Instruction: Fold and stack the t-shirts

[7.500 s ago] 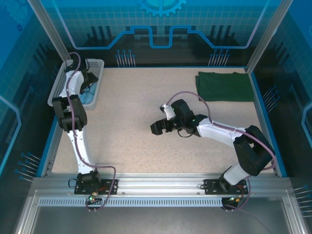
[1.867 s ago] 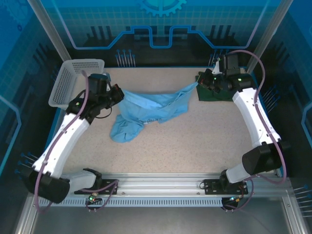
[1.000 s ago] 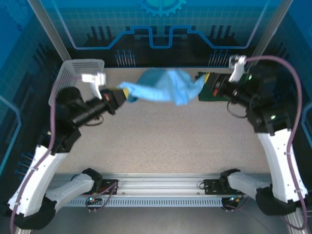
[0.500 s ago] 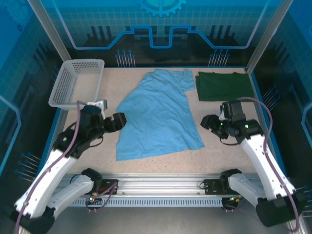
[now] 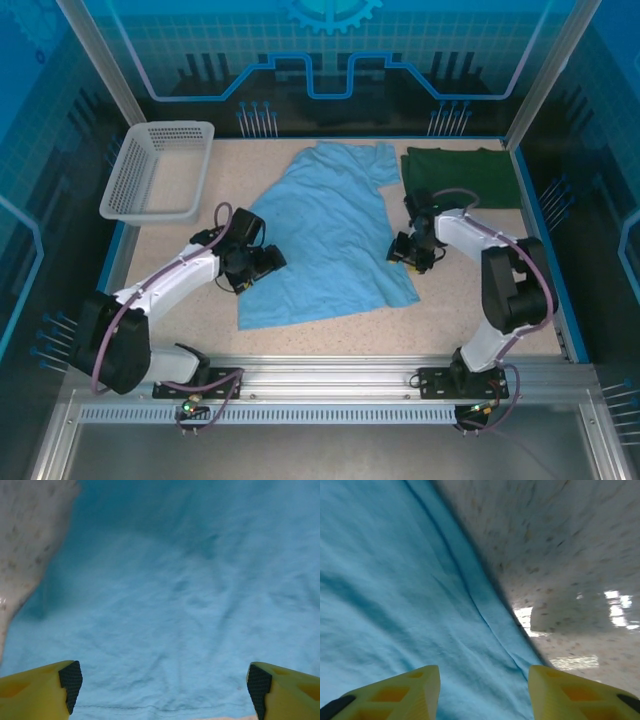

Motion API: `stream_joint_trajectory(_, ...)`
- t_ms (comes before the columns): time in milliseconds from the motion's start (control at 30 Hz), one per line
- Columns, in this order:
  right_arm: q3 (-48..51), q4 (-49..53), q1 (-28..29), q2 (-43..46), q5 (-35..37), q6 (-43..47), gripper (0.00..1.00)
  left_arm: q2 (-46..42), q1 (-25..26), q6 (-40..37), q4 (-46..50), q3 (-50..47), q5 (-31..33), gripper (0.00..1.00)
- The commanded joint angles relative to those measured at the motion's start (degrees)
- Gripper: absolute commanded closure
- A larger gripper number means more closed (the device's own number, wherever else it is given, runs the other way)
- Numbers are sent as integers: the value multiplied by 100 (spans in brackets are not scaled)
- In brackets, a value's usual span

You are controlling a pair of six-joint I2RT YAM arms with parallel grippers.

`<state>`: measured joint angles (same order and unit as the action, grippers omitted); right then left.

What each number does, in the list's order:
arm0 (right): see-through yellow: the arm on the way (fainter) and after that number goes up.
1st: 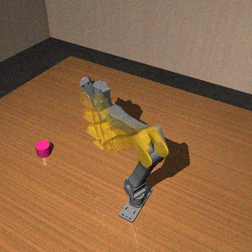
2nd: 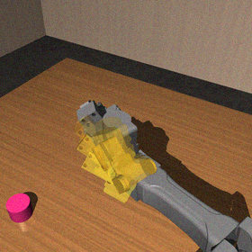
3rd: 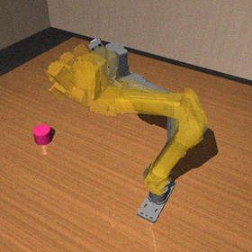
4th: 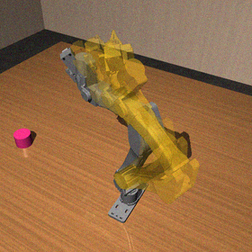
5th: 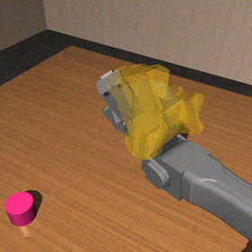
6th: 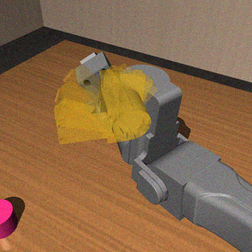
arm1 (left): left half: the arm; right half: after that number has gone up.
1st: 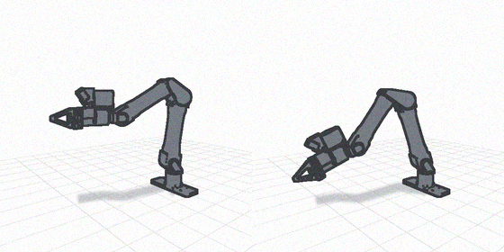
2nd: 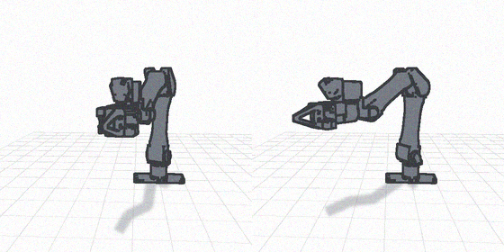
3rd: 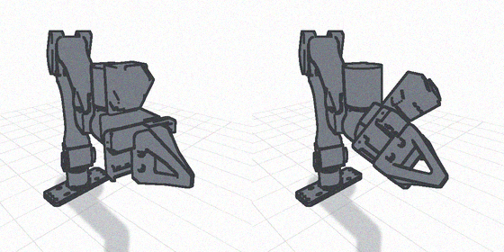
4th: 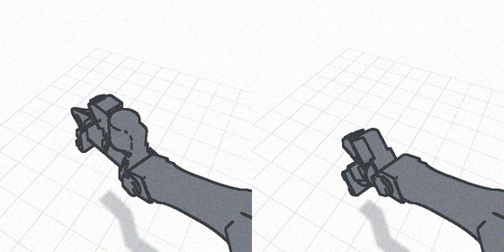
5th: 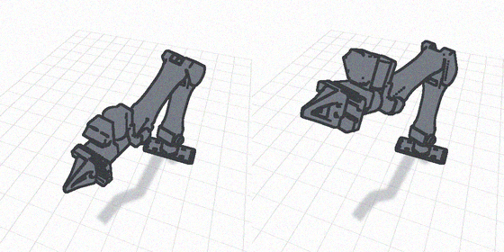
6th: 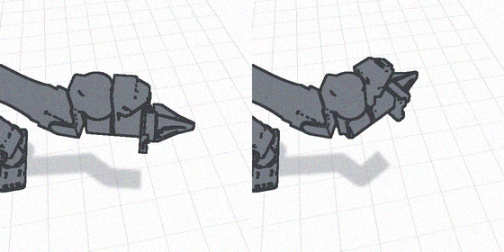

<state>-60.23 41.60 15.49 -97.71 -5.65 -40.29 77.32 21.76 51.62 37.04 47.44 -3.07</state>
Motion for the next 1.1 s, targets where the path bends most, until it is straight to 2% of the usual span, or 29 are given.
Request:
stream_joint_trajectory(0, 259, -278, 402, -241, -244, -203, 50, 163, -79, 912, -448, -360, -240, 11)
stream_joint_trajectory(167, 563, -489, 947, -576, -372, -947, 57, 145, -309, 1130, -432, -462, -206, 10)
stream_joint_trajectory(233, 584, -640, 1147, -716, -654, -1268, 61, 46, -355, 1134, -329, -394, -81, 7)
stream_joint_trajectory(367, 53, -856, 1895, -1272, -1126, -2097, 66, -65, -484, 1039, 215, -46, 280, 5)
stream_joint_trajectory(500, -1283, -1051, 2658, -2243, -1685, -2855, 70, -231, -654, 953, 946, 319, 719, 5)
stream_joint_trajectory(633, -3511, -834, 3266, -3591, -2047, -3186, 74, -815, -790, 968, 1620, 377, 1178, 5)
stream_joint_trajectory(733, -5205, -411, 3518, -4497, -2230, -3128, 75, -1475, -864, 1092, 2125, 271, 1649, 5)
stream_joint_trajectory(800, -5996, -260, 3622, -4813, -2319, -3111, 72, -1721, -882, 1099, 2421, 248, 1843, 5)
stream_joint_trajectory(867, -6123, -271, 3626, -4728, -2294, -3017, 60, -1920, -931, 1036, 2411, 109, 1734, 4)
stream_joint_trajectory(933, -5784, -521, 3555, -4372, -2307, -2903, 46, -2025, -963, 943, 2344, 65, 1560, 5)
stream_joint_trajectory(1067, -4888, -591, 3234, -3159, -1879, -2251, 38, -2204, -972, 644, 2285, 168, 1216, 7)
